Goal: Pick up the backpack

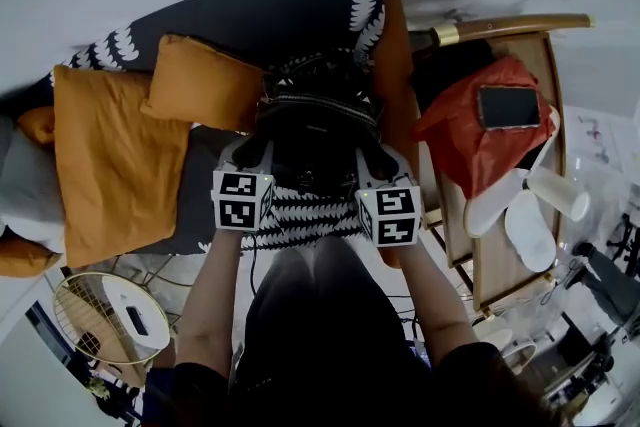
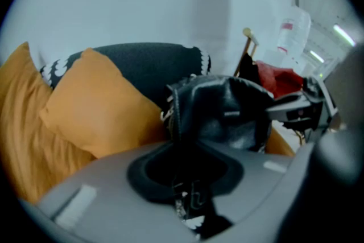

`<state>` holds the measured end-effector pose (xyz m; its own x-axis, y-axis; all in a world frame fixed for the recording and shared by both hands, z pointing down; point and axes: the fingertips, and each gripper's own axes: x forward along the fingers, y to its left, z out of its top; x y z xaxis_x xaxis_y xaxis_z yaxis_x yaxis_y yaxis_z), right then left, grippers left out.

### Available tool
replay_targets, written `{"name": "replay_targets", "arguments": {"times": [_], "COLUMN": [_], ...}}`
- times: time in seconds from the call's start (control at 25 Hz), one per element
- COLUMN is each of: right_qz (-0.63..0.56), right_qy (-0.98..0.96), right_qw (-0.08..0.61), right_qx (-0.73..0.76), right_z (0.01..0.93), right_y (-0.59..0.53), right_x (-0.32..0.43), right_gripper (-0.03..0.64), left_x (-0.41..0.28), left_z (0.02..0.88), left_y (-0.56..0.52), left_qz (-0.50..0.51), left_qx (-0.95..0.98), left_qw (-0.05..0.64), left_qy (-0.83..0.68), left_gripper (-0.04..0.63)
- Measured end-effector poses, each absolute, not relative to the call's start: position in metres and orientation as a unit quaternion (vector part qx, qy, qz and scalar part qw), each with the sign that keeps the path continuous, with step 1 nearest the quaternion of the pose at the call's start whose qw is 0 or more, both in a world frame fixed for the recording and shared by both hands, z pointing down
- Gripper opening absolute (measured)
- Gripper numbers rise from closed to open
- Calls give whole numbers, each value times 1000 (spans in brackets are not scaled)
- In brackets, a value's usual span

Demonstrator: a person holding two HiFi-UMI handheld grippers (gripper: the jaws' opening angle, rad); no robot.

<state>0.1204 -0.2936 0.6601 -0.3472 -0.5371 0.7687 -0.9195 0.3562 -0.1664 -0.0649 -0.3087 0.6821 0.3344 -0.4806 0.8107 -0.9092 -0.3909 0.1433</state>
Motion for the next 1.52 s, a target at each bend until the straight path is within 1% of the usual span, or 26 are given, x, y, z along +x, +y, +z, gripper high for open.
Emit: {"name": "replay_targets", "arguments": {"times": [0.08, 0.4, 0.84, 1.52], "right_qz": [304, 302, 277, 205], "right_qy": [-762, -754, -759, -807], "right_qw": [312, 312, 295, 241], "right_qx": [479, 493, 510, 499], "right_z": [654, 634, 577, 458], "right_y": [-290, -269, -245, -220], "right_x": [117, 109, 106, 62], "right_gripper": [52, 41, 37, 33], "left_x": [-66, -70, -74, -118], "left_z": [679, 661, 603, 480], "left_y": [-307, -285, -246, -218], "left_qz": [347, 334, 292, 233], "left_qx": [761, 772, 788, 806], "left_qw": [304, 306, 303, 227], "left_qy": [-455, -446, -450, -495], "left_gripper": [80, 63, 53, 49]}}
